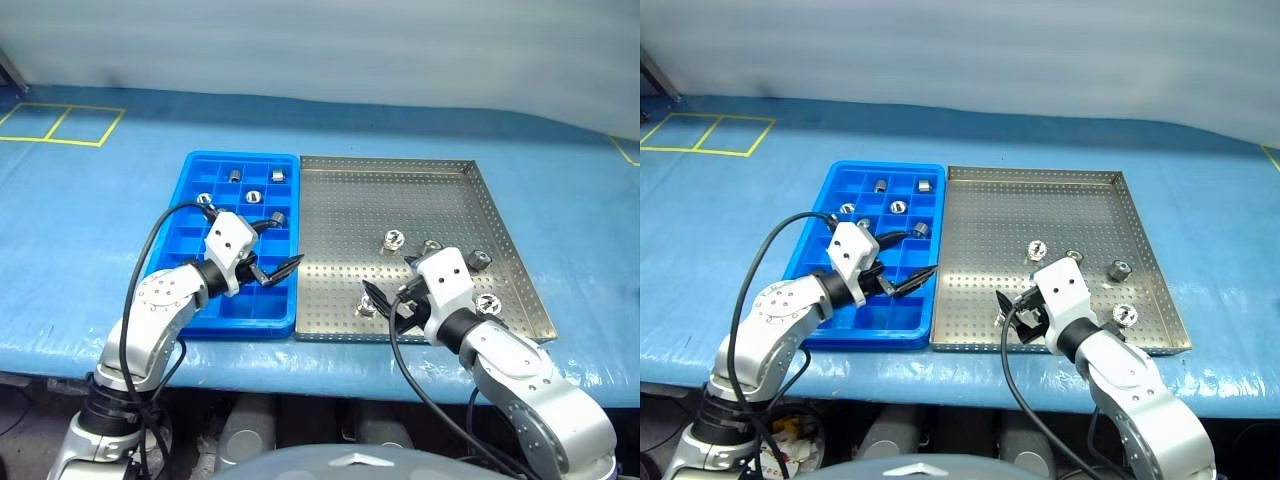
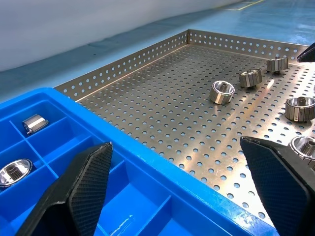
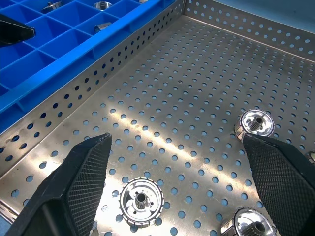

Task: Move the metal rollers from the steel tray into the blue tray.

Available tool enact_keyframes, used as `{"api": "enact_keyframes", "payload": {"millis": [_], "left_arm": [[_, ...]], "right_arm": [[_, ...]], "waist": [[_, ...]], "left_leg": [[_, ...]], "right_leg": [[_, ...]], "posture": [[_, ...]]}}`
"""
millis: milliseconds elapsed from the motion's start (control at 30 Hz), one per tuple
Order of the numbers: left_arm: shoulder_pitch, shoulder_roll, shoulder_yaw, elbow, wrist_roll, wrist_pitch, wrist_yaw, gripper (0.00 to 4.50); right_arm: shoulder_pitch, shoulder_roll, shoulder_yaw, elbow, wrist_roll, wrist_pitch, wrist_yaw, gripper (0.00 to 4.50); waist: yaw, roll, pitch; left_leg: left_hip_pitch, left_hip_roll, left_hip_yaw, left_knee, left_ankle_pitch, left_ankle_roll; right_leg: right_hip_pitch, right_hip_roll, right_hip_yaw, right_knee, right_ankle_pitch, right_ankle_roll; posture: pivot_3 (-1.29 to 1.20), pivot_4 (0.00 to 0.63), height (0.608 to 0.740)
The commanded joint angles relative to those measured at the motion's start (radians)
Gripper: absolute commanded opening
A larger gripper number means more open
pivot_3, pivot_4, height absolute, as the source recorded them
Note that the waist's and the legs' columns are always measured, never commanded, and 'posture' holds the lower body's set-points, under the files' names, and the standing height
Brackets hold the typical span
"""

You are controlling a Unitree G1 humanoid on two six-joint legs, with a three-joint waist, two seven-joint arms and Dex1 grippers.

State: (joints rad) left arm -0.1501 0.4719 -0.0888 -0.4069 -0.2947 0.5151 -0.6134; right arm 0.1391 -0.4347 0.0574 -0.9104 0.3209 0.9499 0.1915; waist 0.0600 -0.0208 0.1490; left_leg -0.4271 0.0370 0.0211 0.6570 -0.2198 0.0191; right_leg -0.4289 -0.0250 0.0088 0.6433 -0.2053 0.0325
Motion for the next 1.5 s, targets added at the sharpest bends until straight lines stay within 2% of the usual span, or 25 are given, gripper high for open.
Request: {"api": "enact_keyframes", "payload": {"millis": [33,1067,1267,1500], "left_arm": [[-0.013,0.001,-0.001,-0.015,-0.008,0.000,-0.006,4.50],[-0.031,0.013,-0.015,-0.013,-0.004,0.004,-0.038,4.50],[-0.161,0.045,-0.071,0.020,-0.020,0.011,-0.156,4.50],[-0.400,0.011,-0.270,0.248,0.065,-0.054,-0.336,4.50]], "right_arm": [[-0.002,0.003,-0.022,-0.036,-0.003,-0.003,-0.005,4.48],[0.024,0.001,-0.047,-0.044,-0.011,0.010,-0.016,4.48],[0.054,-0.004,-0.065,-0.063,-0.014,0.012,-0.023,4.48],[0.135,0.003,-0.103,-0.102,-0.033,0.000,-0.037,4.48]], "waist": [[0.000,0.000,0.000],[-0.003,0.000,0.000],[-0.002,0.000,0.000],[-0.016,0.000,0.000]], "left_leg": [[0.000,0.000,0.000,0.000,0.000,0.000],[0.000,0.000,0.000,0.000,0.000,0.000],[0.000,0.000,0.000,0.001,0.000,0.000],[-0.001,-0.003,0.002,0.001,0.000,0.001]], "right_leg": [[0.000,0.000,0.000,0.000,0.000,0.000],[0.000,0.000,0.000,0.000,0.000,0.000],[0.000,0.000,0.000,0.000,0.000,0.000],[0.000,0.001,0.000,0.000,0.000,0.000]], "posture": [[0.14,0.150,0.740],[0.13,0.150,0.740],[0.11,0.150,0.740],[0.04,0.150,0.740]]}}
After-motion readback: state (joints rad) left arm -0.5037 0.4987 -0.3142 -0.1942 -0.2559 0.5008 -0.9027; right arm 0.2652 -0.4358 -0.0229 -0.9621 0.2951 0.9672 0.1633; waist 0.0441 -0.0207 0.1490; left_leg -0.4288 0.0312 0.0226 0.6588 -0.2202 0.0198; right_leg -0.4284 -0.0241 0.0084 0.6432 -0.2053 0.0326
